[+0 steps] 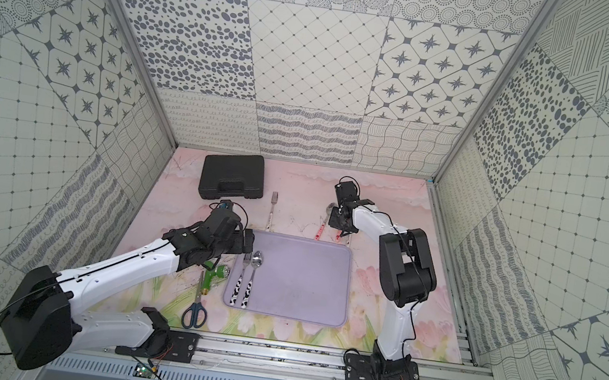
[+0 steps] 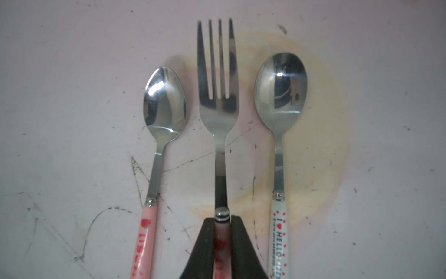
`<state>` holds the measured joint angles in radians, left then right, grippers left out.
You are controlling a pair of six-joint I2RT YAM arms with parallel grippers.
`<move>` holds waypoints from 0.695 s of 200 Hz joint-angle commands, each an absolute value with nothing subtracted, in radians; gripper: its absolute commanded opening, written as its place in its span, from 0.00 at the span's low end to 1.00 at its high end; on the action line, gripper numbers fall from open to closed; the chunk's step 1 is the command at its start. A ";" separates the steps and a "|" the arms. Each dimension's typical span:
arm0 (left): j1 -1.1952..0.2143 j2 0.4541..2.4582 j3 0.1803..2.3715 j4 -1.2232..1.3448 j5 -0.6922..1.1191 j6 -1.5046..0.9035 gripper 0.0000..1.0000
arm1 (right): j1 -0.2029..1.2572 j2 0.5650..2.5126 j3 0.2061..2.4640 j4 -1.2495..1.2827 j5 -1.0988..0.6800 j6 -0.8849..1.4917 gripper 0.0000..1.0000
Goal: Set the spoon and fork side by side
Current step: Pick up the fork at the center of the board.
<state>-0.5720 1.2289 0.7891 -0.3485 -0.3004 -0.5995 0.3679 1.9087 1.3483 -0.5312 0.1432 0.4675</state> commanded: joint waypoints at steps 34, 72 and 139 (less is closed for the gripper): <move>-0.560 1.212 0.782 -0.367 -0.330 -0.627 0.99 | 0.424 1.766 1.287 -0.543 0.169 0.503 0.00; -0.561 1.208 0.777 -0.368 -0.327 -0.635 1.00 | 0.485 1.663 1.206 -0.543 0.181 0.557 0.00; -0.560 1.217 0.773 -0.373 -0.346 -0.650 0.99 | 0.660 1.548 1.073 -0.546 0.213 0.720 0.00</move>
